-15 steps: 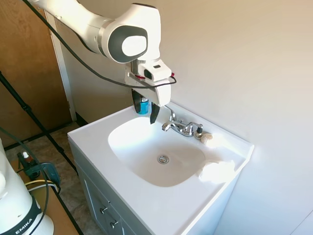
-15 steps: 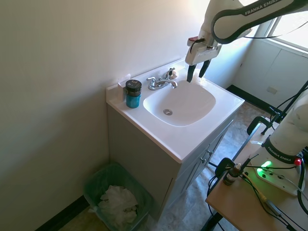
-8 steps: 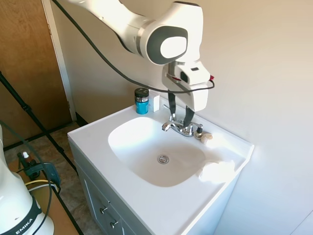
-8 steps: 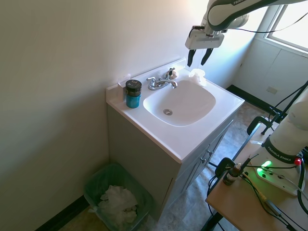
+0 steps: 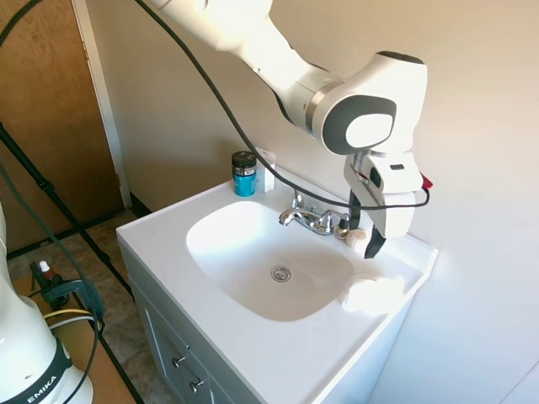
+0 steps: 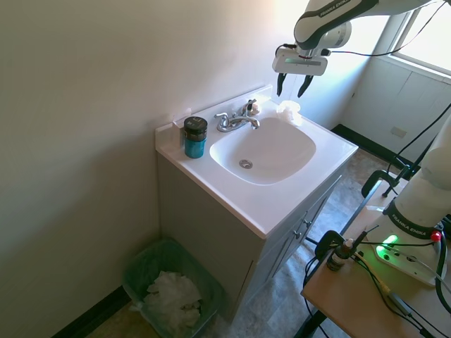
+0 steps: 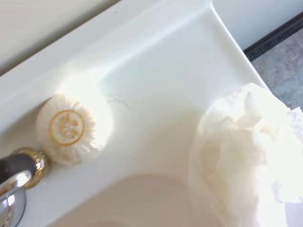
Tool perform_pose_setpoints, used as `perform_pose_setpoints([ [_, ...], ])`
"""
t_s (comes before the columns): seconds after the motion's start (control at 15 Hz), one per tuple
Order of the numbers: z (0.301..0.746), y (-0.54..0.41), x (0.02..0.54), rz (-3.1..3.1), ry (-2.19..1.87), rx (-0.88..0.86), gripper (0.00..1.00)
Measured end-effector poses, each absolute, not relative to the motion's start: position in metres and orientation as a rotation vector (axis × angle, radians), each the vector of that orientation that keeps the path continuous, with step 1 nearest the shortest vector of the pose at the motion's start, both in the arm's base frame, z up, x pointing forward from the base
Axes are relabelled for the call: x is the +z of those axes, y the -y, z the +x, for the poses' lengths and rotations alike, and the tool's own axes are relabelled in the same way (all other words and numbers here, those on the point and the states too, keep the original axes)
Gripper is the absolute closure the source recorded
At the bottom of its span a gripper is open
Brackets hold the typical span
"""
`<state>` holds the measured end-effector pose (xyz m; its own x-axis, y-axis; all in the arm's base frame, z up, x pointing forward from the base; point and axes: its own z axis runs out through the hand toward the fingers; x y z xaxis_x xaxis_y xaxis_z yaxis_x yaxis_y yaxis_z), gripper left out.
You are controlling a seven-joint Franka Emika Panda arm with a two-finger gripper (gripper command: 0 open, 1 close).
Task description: Throw the tissue in the trash bin
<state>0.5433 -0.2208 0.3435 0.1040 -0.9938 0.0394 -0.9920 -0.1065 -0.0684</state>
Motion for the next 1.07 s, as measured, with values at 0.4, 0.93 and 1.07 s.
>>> perform_pose_setpoints([
  [0.4,0.555,0.259,0.304,-2.248,-2.19,-0.064,0.0],
  [0.93,0.568,0.271,0.271,-2.204,-2.244,-0.023,1.0],
  [1.07,0.571,0.277,0.26,-2.185,-2.261,-0.009,1.0],
])
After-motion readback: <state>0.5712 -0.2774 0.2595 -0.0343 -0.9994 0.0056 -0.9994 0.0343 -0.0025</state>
